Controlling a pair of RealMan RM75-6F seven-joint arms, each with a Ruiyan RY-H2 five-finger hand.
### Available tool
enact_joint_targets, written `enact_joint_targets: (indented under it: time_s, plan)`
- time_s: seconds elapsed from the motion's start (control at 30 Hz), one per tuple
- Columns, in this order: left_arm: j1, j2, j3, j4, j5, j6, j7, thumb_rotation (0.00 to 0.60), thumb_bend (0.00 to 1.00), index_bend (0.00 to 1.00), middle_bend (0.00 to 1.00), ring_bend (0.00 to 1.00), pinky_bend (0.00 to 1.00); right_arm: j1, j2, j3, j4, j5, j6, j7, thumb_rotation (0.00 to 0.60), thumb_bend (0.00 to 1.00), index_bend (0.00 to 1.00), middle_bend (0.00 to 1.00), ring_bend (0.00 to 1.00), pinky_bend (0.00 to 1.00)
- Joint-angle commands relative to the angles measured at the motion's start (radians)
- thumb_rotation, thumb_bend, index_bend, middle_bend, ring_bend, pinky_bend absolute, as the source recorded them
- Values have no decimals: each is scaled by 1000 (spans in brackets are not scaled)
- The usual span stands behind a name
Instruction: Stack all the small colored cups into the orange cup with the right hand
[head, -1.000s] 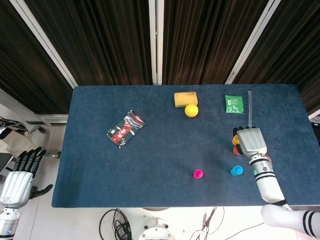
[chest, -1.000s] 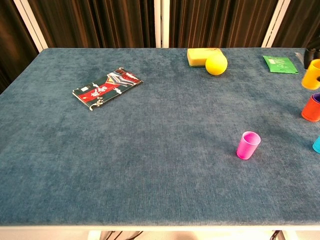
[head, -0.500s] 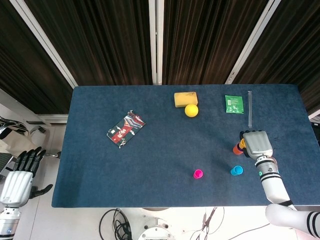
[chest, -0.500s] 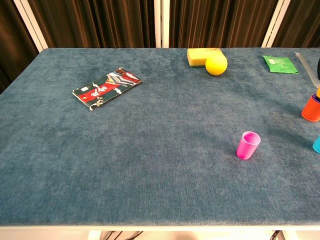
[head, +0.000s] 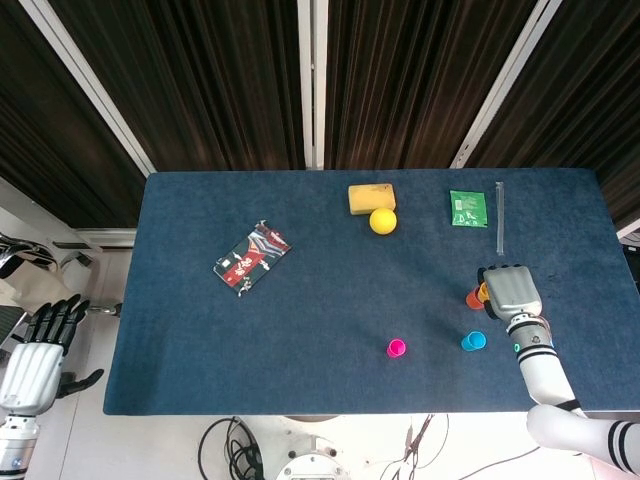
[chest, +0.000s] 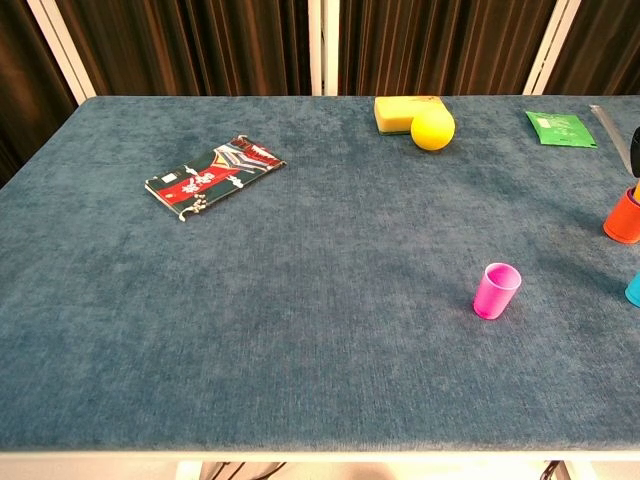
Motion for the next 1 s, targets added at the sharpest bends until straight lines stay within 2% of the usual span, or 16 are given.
enact_joint_targets:
  time_s: [0.03,0.13,0.33,0.47,0.63,0.8,1.0]
  plan:
    - [0,0,0,-1,0,1,1,600,70,35,0,0,0,-2,6,4,-6,-9,2,13,600,237,111,260,229,318]
    - [0,0,-1,-2,0,1,3,600,70,35,0,0,0,-12,21,14,-21,-38,18,47,600,218,43,214,185,294]
    - [0,0,0,-6,1,1,11,600,70,35,0,0,0,-49,90,12,-120,-150,70,100,600,215,31,216,178,285]
    - [0,1,0,-13,5,3,20,600,70,35,0,0,0,-92,168,-25,-241,-248,116,104,600,215,40,244,197,295]
    - [1,1,2,-19,6,2,27,600,71,35,0,0,0,-158,223,-96,-320,-384,158,104,600,215,97,270,204,302]
    - [-1,-1,5,-23,13,0,32,600,70,35,0,0,0,-211,209,-147,-310,-478,170,111,600,215,133,284,206,299]
    - [4,-3,10,-25,15,3,38,600,70,35,0,0,0,-251,140,-172,-234,-526,162,118,600,216,199,299,211,232]
